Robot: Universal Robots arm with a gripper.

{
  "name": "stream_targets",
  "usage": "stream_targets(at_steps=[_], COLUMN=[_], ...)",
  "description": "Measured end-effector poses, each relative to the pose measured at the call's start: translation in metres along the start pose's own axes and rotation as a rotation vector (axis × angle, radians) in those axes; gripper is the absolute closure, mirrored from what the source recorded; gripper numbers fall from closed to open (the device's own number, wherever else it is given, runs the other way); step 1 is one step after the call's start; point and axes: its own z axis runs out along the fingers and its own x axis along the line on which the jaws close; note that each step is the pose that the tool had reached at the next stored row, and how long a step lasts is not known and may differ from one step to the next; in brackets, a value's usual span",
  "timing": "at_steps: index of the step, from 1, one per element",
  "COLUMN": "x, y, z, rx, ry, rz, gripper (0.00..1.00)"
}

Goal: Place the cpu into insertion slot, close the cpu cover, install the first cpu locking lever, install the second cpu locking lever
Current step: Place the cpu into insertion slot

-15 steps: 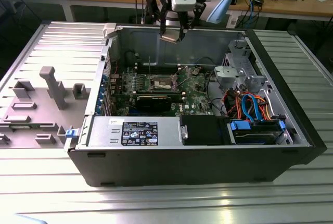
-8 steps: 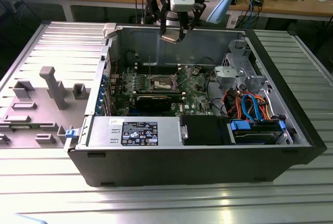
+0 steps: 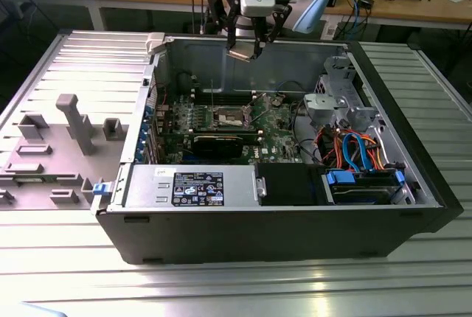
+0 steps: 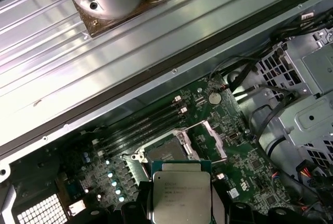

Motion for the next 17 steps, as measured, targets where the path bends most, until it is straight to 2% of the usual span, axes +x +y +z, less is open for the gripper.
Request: stream_targets(at_steps=[7,11,17], x=[0.0,-0.0001,-0.0001], y=[-0.0001,-0.0002,-0.0004], z=[0.001,0.0026,0.0039], rx=[-0.0012,-0.0014,-0.0025], ry=[-0.0046,-0.011,-0.0169], rz=[0.054,0.124,0.195], gripper=[0.46,0.46,0.46])
